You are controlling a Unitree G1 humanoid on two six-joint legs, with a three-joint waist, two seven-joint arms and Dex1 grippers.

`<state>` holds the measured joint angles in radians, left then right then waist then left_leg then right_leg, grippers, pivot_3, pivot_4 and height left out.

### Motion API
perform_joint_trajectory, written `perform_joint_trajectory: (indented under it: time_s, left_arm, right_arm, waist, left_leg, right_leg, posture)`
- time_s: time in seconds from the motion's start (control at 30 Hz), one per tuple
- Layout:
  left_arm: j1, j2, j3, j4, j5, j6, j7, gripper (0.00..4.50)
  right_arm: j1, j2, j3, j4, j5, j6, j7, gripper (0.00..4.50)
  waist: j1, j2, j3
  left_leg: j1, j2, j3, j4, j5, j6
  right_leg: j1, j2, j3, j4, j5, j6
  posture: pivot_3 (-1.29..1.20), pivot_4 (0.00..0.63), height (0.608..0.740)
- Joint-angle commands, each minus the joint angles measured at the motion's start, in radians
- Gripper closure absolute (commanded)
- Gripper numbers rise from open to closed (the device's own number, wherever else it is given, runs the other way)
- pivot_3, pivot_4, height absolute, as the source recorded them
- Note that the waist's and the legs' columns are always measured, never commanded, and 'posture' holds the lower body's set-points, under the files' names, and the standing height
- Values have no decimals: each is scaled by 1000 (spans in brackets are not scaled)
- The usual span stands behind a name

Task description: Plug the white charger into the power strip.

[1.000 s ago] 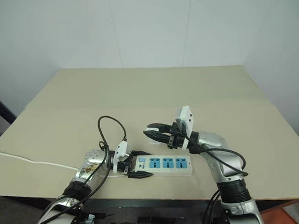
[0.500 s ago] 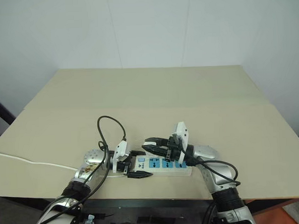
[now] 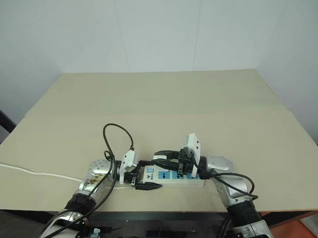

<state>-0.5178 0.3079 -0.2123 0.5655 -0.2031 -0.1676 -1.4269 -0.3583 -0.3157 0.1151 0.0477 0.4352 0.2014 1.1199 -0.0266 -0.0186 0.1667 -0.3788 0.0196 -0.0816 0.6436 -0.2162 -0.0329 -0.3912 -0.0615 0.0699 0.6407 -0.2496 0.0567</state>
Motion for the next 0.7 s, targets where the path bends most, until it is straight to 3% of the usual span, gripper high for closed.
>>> perform_joint_trajectory:
  time_s: [0.03, 0.7]
  left_arm:
    - [30, 15, -41, 20, 31, 33, -20, 1166]
    - [25, 16, -40, 32, 32, 34, -7, 1166]
  right_arm:
    - [7, -15, 1, 3, -11, -25, 8, 3357]
    - [-16, -157, 27, 190, -91, -191, 102, 3357]
  waist:
    - [0, 0, 0]
    - [7, -1, -1]
  left_leg:
    - [0, 0, 0, 0, 0, 0]
    - [1, 0, 0, 0, 0, 0]
  right_leg:
    - [0, 0, 0, 0, 0, 0]
    - [2, 0, 0, -1, 0, 0]
  posture:
    - [0, 150, 740]
    - [0, 150, 740]
